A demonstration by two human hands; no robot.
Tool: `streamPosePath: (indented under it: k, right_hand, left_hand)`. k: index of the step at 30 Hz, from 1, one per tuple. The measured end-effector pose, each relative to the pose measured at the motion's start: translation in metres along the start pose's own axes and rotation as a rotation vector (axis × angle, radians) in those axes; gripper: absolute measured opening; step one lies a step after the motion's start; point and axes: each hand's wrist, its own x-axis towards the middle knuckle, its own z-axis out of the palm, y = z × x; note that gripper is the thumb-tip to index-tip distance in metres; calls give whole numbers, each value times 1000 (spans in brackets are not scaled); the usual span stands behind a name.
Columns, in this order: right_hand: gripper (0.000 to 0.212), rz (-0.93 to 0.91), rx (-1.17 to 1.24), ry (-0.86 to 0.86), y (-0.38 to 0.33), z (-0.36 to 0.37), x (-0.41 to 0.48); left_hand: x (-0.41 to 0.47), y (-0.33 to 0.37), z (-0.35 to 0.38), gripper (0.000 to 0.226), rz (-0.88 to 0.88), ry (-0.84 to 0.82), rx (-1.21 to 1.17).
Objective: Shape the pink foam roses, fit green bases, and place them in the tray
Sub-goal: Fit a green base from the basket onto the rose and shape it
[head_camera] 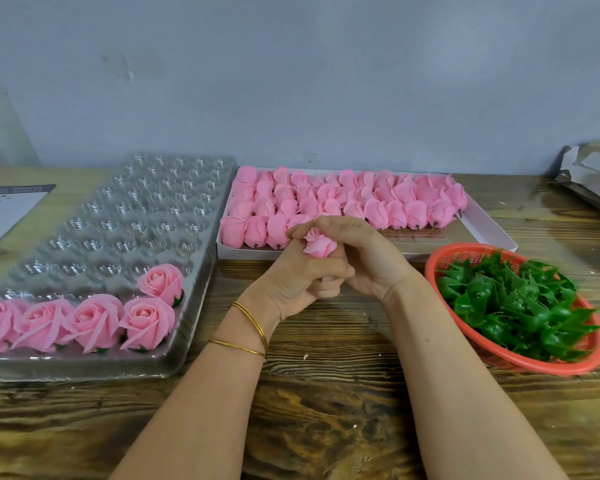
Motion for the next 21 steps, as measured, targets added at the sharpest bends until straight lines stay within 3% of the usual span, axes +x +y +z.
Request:
streamPosePath:
  k: [9,18,21]
  right_hand:
    - [27,-11,86,-126,3,-8,2]
    - [32,-19,49,-140,2,-12,2]
    - [35,-44,16,-73,0,-12,2]
  left_hand:
    - [0,0,-1,41,16,34,-72]
    - [-2,2,1,38,-7,68,-36]
    - [0,0,0,47,-16,105,58]
